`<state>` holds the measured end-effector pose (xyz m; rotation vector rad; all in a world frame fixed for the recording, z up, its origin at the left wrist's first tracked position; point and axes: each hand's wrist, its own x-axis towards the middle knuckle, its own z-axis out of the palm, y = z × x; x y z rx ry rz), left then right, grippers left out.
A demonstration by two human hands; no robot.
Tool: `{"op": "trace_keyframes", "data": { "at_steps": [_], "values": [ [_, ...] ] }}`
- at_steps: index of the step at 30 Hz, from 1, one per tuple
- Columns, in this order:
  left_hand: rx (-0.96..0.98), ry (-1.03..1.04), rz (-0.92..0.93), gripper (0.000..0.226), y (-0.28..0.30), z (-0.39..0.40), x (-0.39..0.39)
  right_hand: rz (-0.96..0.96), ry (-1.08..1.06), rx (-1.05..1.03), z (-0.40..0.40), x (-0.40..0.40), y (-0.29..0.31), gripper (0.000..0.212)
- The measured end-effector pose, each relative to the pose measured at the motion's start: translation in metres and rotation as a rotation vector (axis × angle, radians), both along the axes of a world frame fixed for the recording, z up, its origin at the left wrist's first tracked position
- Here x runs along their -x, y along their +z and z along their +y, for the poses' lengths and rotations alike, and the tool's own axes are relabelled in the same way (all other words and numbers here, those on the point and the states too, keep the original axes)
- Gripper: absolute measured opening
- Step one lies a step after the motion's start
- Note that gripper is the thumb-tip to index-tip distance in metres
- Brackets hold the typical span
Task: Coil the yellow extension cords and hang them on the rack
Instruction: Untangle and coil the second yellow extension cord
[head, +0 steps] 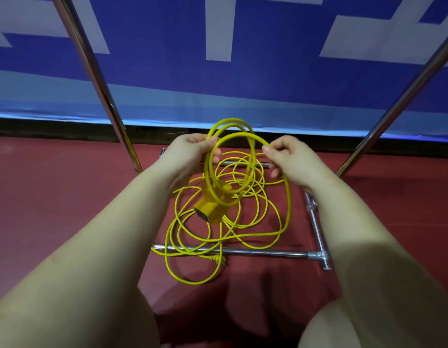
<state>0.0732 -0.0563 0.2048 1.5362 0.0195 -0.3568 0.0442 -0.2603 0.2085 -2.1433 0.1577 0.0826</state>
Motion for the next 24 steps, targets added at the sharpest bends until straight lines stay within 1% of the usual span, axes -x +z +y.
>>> {"op": "trace_keyframes", "data": {
  "at_steps": [2, 4, 5, 8, 12, 18, 22, 24],
  "values": [
    [-0.004, -0.004, 0.01, 0.02, 0.0, 0.001, 0.001, -0.091, -0.077, -0.147, -0.002, 0.0, 0.005, 0.013],
    [-0.036, -0.051, 0.019, 0.019, 0.0, -0.001, 0.005, -0.172, -0.161, -0.262, -0.002, 0.0, 0.009, 0.017],
    [-0.047, -0.077, 0.024, 0.019, 0.0, -0.002, 0.007, -0.203, -0.198, -0.273, -0.002, -0.001, 0.009, 0.019],
    [-0.03, -0.138, 0.062, 0.019, 0.002, -0.004, 0.01, -0.244, -0.197, -0.153, -0.004, -0.003, 0.008, 0.02],
    [-0.028, -0.254, 0.121, 0.021, 0.003, -0.006, 0.016, -0.224, -0.042, 0.009, -0.004, -0.002, 0.011, 0.016],
    [-0.004, -0.283, 0.161, 0.023, 0.001, -0.011, 0.019, -0.203, 0.091, 0.073, 0.006, 0.001, 0.013, 0.014],
    [-0.016, -0.298, 0.132, 0.021, -0.002, -0.016, 0.019, -0.206, 0.158, 0.16, 0.013, 0.004, 0.01, 0.016],
    [-0.025, -0.307, 0.111, 0.02, -0.002, -0.017, 0.019, -0.228, 0.123, 0.162, 0.014, 0.005, 0.01, 0.021]
  ]
}}
